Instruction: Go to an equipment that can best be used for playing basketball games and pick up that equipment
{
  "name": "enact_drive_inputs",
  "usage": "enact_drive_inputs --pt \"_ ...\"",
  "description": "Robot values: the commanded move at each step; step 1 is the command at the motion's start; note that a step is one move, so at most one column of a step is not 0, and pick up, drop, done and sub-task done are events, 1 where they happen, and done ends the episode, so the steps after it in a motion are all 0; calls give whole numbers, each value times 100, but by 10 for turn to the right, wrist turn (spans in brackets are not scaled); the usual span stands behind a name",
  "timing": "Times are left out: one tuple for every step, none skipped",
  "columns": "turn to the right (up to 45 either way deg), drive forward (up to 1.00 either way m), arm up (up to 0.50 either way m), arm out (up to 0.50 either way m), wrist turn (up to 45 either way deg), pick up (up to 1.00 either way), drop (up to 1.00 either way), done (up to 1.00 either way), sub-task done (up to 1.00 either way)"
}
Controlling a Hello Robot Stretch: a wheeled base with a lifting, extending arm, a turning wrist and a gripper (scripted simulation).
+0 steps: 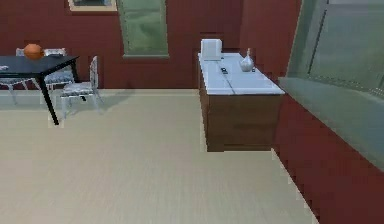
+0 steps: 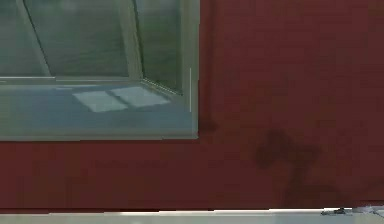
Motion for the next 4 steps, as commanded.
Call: enact_drive_inputs --pt "-240 0 0 0 0 0 0 0 0" --pt "0 100 0 0 0 0 0 0 0" --pt "0 100 0 0 0 0 0 0 0" --pt "-60 0 0 0 0 0 0 0 0"
